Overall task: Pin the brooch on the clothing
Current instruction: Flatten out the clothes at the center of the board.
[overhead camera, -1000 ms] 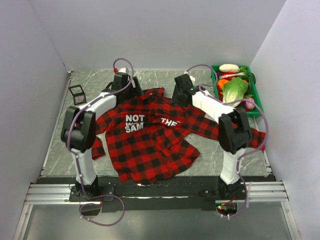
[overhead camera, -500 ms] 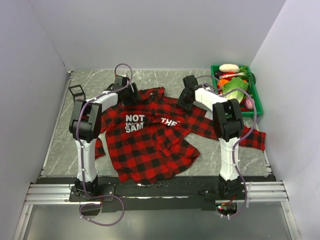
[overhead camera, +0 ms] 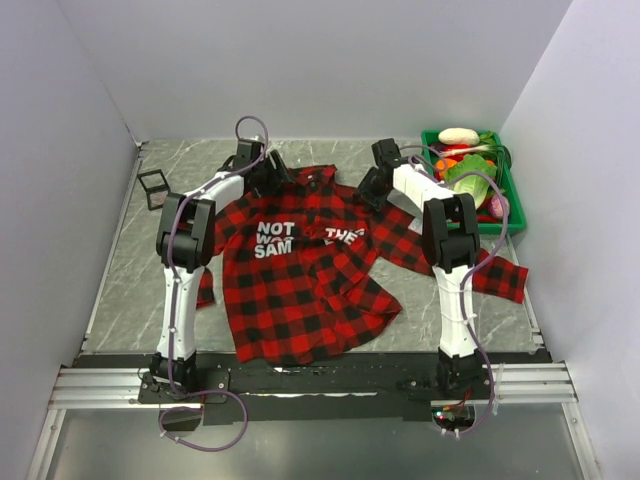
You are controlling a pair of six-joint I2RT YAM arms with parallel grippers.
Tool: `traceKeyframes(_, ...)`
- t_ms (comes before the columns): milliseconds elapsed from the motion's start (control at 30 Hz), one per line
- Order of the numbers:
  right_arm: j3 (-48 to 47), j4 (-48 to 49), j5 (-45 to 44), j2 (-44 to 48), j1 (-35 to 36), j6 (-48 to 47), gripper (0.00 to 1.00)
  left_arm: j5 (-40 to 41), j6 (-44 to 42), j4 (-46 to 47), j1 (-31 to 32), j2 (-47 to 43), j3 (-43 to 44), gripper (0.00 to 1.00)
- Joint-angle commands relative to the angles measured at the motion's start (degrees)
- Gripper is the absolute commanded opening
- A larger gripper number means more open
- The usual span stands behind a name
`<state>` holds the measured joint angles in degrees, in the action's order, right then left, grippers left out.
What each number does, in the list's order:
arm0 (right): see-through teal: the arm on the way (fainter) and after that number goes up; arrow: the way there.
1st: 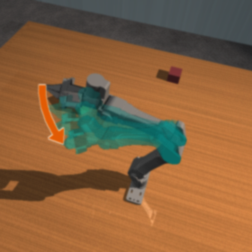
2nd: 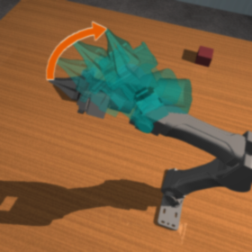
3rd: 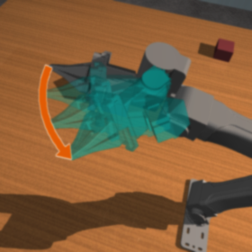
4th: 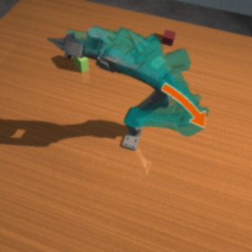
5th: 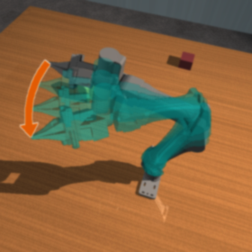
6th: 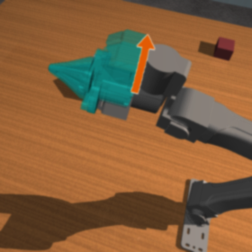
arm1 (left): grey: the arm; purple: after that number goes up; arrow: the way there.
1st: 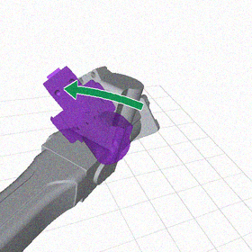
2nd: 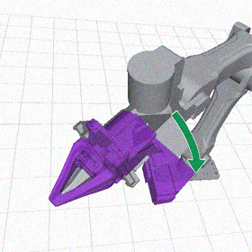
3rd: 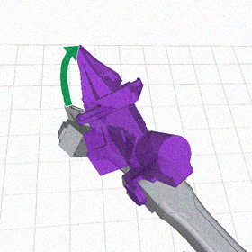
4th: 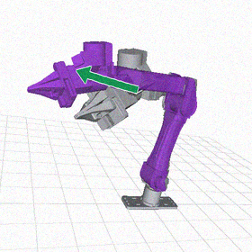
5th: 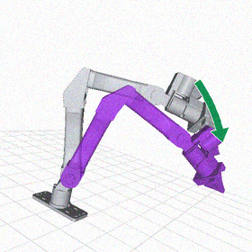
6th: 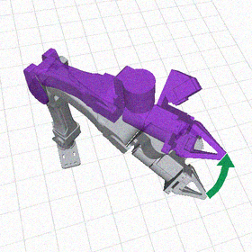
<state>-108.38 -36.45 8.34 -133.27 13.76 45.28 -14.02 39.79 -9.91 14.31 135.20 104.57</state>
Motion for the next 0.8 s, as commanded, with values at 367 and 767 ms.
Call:
traceKeyframes(367,-16.7,-4.1,-3.2,-9.5,-7.5,1.0,0.46,-2.7,2.8,1.6,0.3,11.1,13.3,0.72)
traceKeyframes(767,-19.2,4.7,3.4,1.2,-7.3,-18.7,0.57,-1.3,-9.6,7.0,4.3,0.3,14.7,0.97)
